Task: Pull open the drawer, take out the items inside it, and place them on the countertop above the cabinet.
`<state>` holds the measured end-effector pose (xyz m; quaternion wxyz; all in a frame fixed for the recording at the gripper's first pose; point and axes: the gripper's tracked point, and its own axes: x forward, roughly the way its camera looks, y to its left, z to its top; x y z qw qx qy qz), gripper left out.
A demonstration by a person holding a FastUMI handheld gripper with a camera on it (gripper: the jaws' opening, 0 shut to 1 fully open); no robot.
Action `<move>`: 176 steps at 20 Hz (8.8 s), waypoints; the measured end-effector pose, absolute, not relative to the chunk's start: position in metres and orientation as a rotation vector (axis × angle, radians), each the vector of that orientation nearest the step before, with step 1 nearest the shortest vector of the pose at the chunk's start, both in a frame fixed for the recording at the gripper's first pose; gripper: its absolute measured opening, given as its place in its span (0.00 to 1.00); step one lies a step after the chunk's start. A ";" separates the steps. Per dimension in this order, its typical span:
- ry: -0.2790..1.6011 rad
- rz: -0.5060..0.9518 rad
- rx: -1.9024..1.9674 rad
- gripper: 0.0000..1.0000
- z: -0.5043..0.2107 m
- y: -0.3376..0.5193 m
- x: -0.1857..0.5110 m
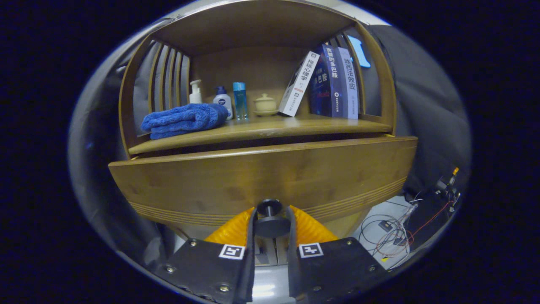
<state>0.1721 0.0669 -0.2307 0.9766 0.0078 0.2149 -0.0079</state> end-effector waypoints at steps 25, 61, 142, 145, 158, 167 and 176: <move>0.442 -0.142 0.081 0.32 -0.230 0.053 0.065; 0.199 -0.234 0.045 0.48 -0.078 0.044 0.082; 0.448 -0.197 -0.079 0.17 -0.053 0.071 0.229; 0.424 -0.176 -0.047 0.17 -0.050 0.074 0.260; 0.541 -0.205 0.002 0.17 -0.096 0.070 0.321; 0.511 -0.207 0.068 0.17 -0.101 0.068 0.355; 0.522 -0.179 0.081 0.23 -0.109 0.067 0.362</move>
